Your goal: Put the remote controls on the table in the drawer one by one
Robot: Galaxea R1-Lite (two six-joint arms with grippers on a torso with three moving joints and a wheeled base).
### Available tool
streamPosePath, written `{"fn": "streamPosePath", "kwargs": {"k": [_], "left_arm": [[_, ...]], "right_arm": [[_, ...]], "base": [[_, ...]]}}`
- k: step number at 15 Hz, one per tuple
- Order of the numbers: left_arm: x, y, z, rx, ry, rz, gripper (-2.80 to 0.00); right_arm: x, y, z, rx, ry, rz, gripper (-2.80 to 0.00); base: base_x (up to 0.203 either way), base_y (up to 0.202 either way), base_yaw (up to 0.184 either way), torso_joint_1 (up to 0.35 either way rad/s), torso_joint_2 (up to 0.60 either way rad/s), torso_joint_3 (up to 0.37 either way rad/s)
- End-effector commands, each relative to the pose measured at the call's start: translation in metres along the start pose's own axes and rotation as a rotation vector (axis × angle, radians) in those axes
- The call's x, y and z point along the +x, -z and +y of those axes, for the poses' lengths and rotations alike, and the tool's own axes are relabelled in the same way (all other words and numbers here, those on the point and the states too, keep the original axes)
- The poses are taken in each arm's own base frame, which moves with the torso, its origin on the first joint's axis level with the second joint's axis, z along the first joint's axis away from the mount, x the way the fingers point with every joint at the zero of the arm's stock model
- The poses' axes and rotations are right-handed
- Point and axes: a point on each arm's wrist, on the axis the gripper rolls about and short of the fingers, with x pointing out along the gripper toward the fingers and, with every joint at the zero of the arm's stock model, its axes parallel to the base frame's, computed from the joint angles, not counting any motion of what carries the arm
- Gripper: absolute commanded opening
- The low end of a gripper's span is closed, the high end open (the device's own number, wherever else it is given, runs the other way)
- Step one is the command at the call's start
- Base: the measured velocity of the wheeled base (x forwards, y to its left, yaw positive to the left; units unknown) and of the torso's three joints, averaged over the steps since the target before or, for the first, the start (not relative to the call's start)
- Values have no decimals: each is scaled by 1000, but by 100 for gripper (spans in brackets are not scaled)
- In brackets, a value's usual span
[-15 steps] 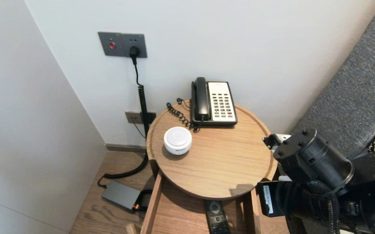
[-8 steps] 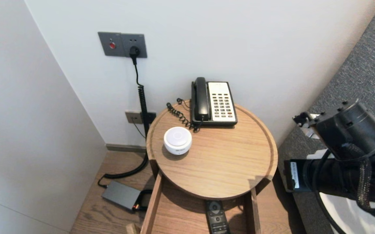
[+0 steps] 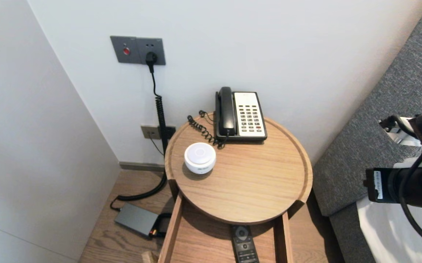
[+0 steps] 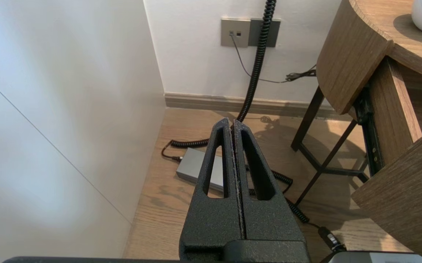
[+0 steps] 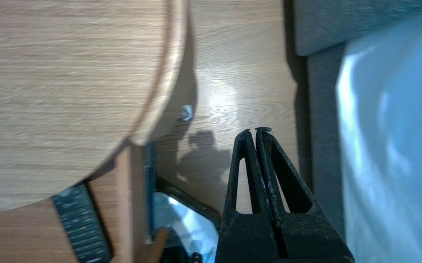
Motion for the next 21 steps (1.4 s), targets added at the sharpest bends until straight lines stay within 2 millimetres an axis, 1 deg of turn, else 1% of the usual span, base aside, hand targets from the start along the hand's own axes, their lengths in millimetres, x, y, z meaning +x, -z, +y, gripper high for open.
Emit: {"fn": "streamPosePath", "kwargs": {"k": [1, 4, 7, 10, 11, 13, 15, 17, 19, 21], "left_arm": [[1, 4, 0, 0, 0, 14, -280], [1, 4, 0, 0, 0, 13, -280], [1, 4, 0, 0, -1, 14, -280], [1, 4, 0, 0, 0, 13, -280], [1, 4, 0, 0, 0, 14, -280], [1, 4, 0, 0, 0, 13, -280], [1, 4, 0, 0, -1, 13, -280], [1, 4, 0, 0, 0, 13, -280], [1, 4, 0, 0, -1, 12, -280], [1, 4, 0, 0, 0, 12, -280]], "right_arm": [[-7, 0, -9, 13, 1, -21, -280], [-9, -9, -3, 14, -32, -41, -280], [-9, -31, 12, 14, -79, -72, -280], [-12, -55, 33, -1, -136, -104, -280], [-14, -64, 44, -9, -164, -110, 0], [-17, -72, 69, -31, -227, -104, 0], [-17, -74, 97, -59, -288, -88, 0], [-14, -75, 116, -79, -320, -82, 0], [-16, -78, 138, -98, -371, -97, 0], [-16, -79, 155, -114, -400, -100, 0]], "base": [[0, 0, 0, 0, 0, 0], [0, 0, 0, 0, 0, 0], [0, 0, 0, 0, 0, 0], [0, 0, 0, 0, 0, 0], [0, 0, 0, 0, 0, 0], [0, 0, 0, 0, 0, 0], [0, 0, 0, 0, 0, 0], [0, 0, 0, 0, 0, 0], [0, 0, 0, 0, 0, 0], [0, 0, 0, 0, 0, 0]]}}
